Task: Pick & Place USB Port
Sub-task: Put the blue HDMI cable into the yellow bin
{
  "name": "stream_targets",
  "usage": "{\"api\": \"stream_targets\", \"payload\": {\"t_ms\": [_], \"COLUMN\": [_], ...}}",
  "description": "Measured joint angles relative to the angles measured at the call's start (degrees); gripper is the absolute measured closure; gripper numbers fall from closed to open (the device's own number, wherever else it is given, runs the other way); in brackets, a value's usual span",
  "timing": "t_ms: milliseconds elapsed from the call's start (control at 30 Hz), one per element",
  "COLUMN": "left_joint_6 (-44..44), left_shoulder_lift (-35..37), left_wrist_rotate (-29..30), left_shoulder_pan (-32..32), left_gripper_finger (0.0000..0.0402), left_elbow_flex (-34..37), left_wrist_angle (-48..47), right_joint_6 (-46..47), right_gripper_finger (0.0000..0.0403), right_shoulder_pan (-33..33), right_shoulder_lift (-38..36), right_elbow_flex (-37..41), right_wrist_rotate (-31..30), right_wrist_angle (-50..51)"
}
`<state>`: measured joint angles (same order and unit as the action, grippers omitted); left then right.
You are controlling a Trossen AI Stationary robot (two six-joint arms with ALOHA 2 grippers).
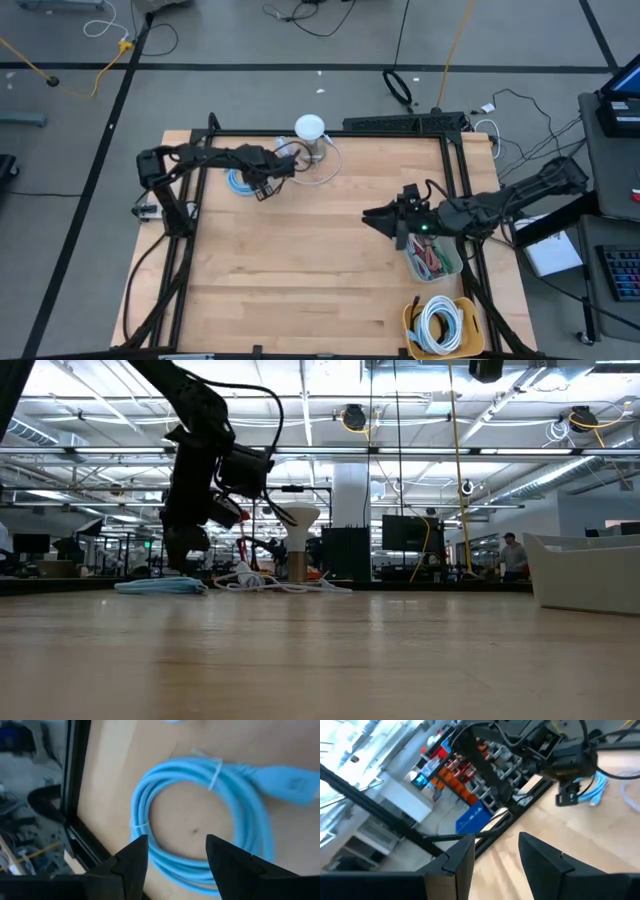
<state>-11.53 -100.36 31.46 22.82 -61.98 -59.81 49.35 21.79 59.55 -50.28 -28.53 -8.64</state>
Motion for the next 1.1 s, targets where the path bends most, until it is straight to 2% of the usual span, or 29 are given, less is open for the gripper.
{"api": "stream_targets", "payload": {"t_ms": [67,233,433,533,600,700,733,800,900,1100], "left_joint_6": [0.26,0.36,0.96,-0.41,-1.58,-2.33,-2.87,-6.25,-10.83,-21.04], "left_shoulder_lift": [0.00,0.02,0.48,0.69,0.53,1.42,2.00,3.54,7.96,21.06], "left_wrist_rotate": [-1.35,-11.00,-13.20,-13.86,-13.88,-16.05,-17.36,-19.33,-27.84,-31.84], "left_shoulder_pan": [2.11,7.35,10.01,9.37,7.99,5.36,4.27,1.70,-3.61,-17.45], "left_gripper_finger": [0.0193,0.0181,0.0179,0.0204,0.0245,0.0353,0.0376,0.0390,0.0398,0.0400], "left_elbow_flex": [0.00,2.96,9.73,11.17,11.26,11.45,11.64,11.87,12.00,11.85], "left_wrist_angle": [0.13,4.87,9.32,10.29,10.21,10.29,10.18,9.70,7.26,6.25], "right_joint_6": [-0.38,0.39,0.53,0.32,-0.48,-0.54,-0.54,-0.53,0.96,9.25], "right_gripper_finger": [0.0254,0.0254,0.0254,0.0254,0.0254,0.0254,0.0254,0.0254,0.0254,0.0254], "right_shoulder_pan": [0.01,-0.25,-1.45,-1.65,-1.63,-1.63,-1.60,-1.58,-1.45,-1.45], "right_shoulder_lift": [0.82,1.85,2.05,2.06,2.05,2.03,2.03,2.03,2.03,2.01], "right_elbow_flex": [0.00,0.00,0.02,0.02,0.02,0.02,0.02,0.02,0.02,0.02], "right_wrist_rotate": [-1.59,-3.08,-3.09,-3.08,-3.18,-3.12,-3.02,-2.98,-2.70,1.16], "right_wrist_angle": [-0.47,-0.83,-1.11,-1.43,-2.31,-2.29,-2.26,-2.28,-1.91,3.06]}}
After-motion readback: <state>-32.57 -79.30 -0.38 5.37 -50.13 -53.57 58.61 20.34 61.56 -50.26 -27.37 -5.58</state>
